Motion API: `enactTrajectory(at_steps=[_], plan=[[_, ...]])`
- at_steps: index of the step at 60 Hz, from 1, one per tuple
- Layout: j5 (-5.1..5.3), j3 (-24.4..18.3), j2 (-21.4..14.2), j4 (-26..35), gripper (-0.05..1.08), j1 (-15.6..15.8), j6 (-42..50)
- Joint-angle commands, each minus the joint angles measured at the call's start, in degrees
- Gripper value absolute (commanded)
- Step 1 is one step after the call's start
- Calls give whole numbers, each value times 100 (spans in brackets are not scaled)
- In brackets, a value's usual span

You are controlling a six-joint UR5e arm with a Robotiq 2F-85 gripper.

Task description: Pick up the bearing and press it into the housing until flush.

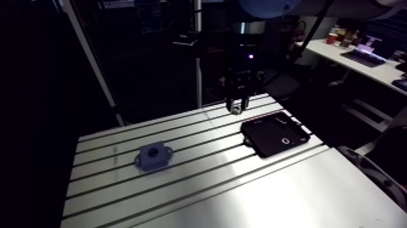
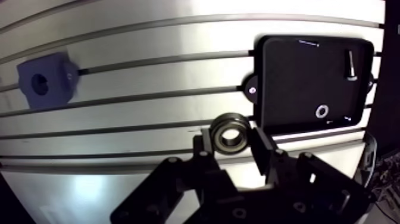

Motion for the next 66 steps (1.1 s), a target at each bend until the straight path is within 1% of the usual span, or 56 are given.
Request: enactTrajectory(at_steps=[1, 4, 5, 6, 11, 13, 14, 17, 18, 19, 23, 30, 42, 50, 52, 57, 60, 61, 64, 66], plan=[[38, -198, 4, 181, 58, 831, 943], [25, -234, 22, 164, 58, 972, 1054], [25, -234, 22, 164, 58, 972, 1054], [31, -259, 29, 147, 58, 1051, 1076], [39, -263, 54, 64, 58, 1161, 1080], [41, -263, 98, -49, 58, 1306, 1096], [41, -263, 98, -49, 58, 1306, 1096], [41, -263, 126, -130, 58, 1464, 1098], [41, -263, 126, -130, 58, 1464, 1098], [41, -263, 135, -166, 58, 1536, 1090], [32, -263, 184, -238, 58, 1653, 1081], [32, -263, 255, -317, 58, 1771, 1055], [41, -314, 499, -470, 58, 2033, 1036], [49, -368, 590, -480, 58, 2107, 1087], [57, -376, 600, -488, 58, 2118, 1096], [125, -377, 628, -489, 58, 2129, 1106], [136, -377, 636, -489, 58, 2129, 1106], [160, -377, 645, -489, 58, 2129, 1106], [178, -377, 668, -489, 58, 2136, 1106], [244, -377, 697, -520, 58, 2145, 1106]])
